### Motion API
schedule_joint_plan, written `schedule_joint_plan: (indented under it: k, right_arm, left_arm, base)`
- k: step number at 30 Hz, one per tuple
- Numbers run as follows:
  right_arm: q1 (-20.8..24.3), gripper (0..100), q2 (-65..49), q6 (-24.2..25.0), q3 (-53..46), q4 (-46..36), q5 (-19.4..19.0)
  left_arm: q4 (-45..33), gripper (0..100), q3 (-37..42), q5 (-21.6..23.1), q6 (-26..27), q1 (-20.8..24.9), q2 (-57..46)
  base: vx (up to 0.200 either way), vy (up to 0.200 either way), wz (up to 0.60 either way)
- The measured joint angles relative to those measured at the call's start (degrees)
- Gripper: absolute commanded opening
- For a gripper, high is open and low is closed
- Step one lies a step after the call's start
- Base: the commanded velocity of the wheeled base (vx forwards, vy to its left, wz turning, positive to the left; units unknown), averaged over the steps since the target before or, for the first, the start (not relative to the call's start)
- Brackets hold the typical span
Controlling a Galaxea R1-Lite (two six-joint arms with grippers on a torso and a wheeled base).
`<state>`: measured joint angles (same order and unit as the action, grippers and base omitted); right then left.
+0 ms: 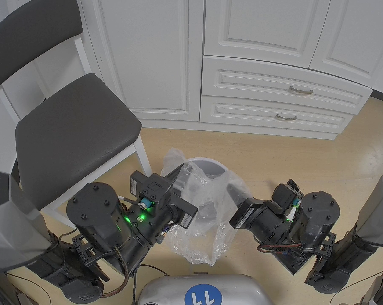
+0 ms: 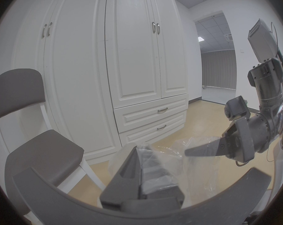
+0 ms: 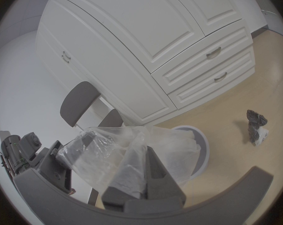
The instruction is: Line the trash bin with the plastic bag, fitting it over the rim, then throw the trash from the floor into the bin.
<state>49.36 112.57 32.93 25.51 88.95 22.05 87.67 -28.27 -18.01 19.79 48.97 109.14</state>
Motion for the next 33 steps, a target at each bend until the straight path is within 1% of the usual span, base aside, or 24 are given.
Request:
schedule_joint_plan:
  k: [4, 7, 13, 19, 23, 25, 31, 33]
  right_arm:
    - [-1.5, 0, 1.5, 0.4, 0.3, 0.0, -1.5]
    - [-2.8, 0, 2.6, 0.6, 0.6, 0.0, -1.8]
    - [-6.0, 0, 4.7, 0.8, 1.2, 0.0, -3.3]
    - [-10.5, 0, 7.1, 1.0, 2.7, 0.0, -4.8]
    - [-13.6, 0, 8.3, 1.1, 3.8, 0.0, -6.2]
    - [-14.9, 0, 8.6, 1.2, 4.1, 0.0, -6.7]
    - [-15.7, 0, 9.2, 1.0, 4.2, 0.0, -6.8]
    - [-15.7, 0, 9.3, 1.0, 4.2, 0.0, -6.9]
  left_arm:
    - [0.0, 0, 0.3, 0.0, 0.2, 0.0, 0.2]
    - [0.0, 0, 0.2, 0.0, 0.0, 0.0, 1.5]
    - [0.0, 0, -3.1, 0.2, -0.7, -0.8, 6.9]
    - [0.0, 0, -9.6, 0.2, -3.9, -1.2, 13.1]
    - [0.1, 0, -14.6, 0.0, -7.7, -1.3, 16.8]
    - [0.1, 0, -16.2, 0.0, -8.6, -1.3, 18.2]
    - [0.0, 0, -17.9, 0.0, -9.8, -1.5, 20.6]
    - [0.0, 0, -18.6, 0.2, -10.5, -2.2, 21.4]
  base:
    - [0.000, 0.000, 0.00]
    - [0.000, 0.000, 0.00]
    - [0.000, 0.000, 0.00]
    - [0.000, 0.000, 0.00]
    - [0.000, 0.000, 0.00]
    - [0.000, 0.000, 0.00]
    - [0.000, 0.000, 0.00]
    - [0.000, 0.000, 0.00]
